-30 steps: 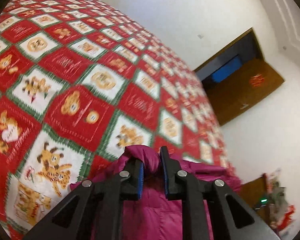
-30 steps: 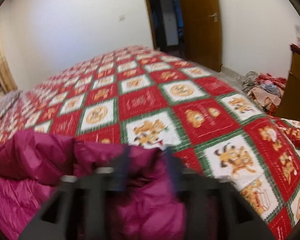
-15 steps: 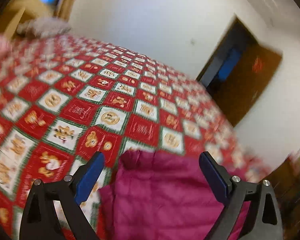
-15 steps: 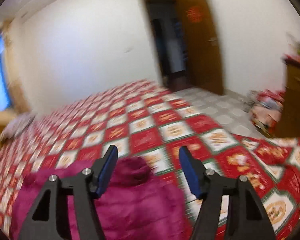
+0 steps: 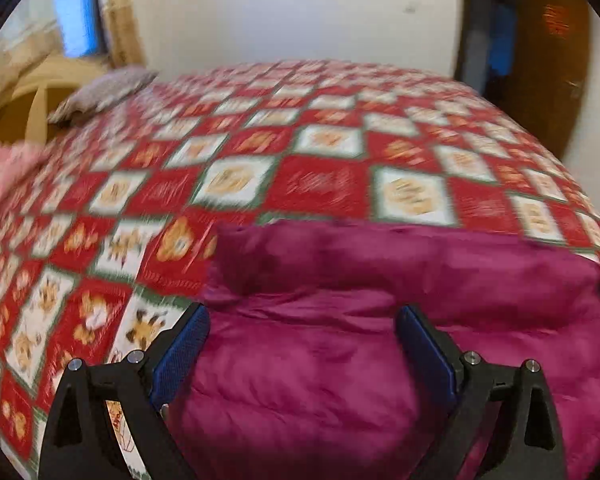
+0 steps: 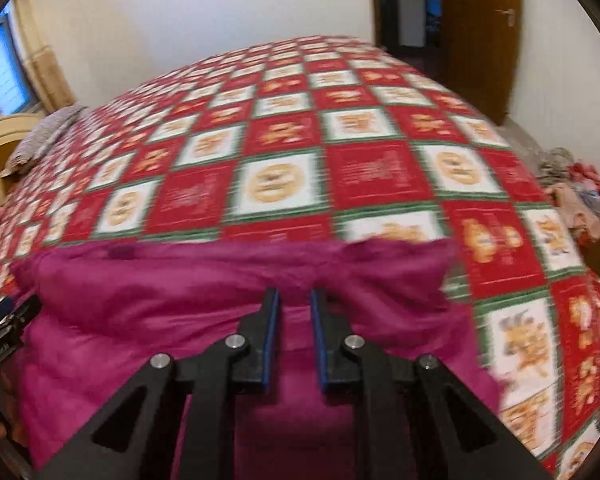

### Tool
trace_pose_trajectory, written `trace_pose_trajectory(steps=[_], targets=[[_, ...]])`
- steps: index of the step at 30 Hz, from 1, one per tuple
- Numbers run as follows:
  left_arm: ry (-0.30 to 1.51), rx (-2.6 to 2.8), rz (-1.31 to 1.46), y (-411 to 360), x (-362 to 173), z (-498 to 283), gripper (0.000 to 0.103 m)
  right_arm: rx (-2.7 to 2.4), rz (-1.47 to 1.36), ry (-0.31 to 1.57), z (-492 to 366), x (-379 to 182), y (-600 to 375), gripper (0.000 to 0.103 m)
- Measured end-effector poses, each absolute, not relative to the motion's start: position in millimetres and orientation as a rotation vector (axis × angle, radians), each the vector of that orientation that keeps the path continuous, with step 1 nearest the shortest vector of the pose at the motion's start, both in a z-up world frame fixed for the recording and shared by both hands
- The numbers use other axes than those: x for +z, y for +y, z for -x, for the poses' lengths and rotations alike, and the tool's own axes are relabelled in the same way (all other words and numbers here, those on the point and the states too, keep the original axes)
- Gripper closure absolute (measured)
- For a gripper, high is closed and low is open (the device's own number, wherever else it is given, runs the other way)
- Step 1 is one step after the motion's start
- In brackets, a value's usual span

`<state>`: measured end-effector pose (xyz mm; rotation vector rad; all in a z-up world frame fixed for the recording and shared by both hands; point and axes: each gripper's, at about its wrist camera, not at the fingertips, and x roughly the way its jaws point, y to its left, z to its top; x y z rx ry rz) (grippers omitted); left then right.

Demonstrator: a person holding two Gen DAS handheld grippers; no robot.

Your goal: Fold large clothes

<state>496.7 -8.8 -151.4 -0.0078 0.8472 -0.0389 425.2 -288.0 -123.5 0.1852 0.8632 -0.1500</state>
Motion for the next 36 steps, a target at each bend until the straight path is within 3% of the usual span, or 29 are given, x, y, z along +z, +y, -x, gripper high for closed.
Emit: trace_pose_trajectory(steps=[5, 11, 16, 23, 27, 33, 36], targets=[[0.911, -0.066, 0.221, 20, -173, -509, 0.006, -0.256, -0.195, 0.809, -416, -138, -316, 0.086], [0.917, -0.008, 0.08, -3, -176, -510, 0.001, -0.423, -0.231, 0.827, -421, -144, -346, 0.089], [0.917, 0.007, 0.06, -5, -178, -510, 0.001, -0.463, -0.232, 0.852, -432, -146, -356, 0.086], [0.911, 0.033, 0.016, -10, -178, -510, 0.001, -0.45, -0.238, 0.657, -384, -98, -350, 0.081], [0.907, 0.043, 0.002, -12, -178, -511, 0.001, -0.341, -0.151, 0.652, -367, -79, -313, 0.081], [0.896, 0.057, -0.024, -16, -177, -509, 0.001, -0.312, -0.106, 0.825, -392, -135, -299, 0.083], [0.896, 0.055, -0.023, -15, -177, -509, 0.001, -0.306, -0.188, 0.82, -392, -149, -313, 0.084]])
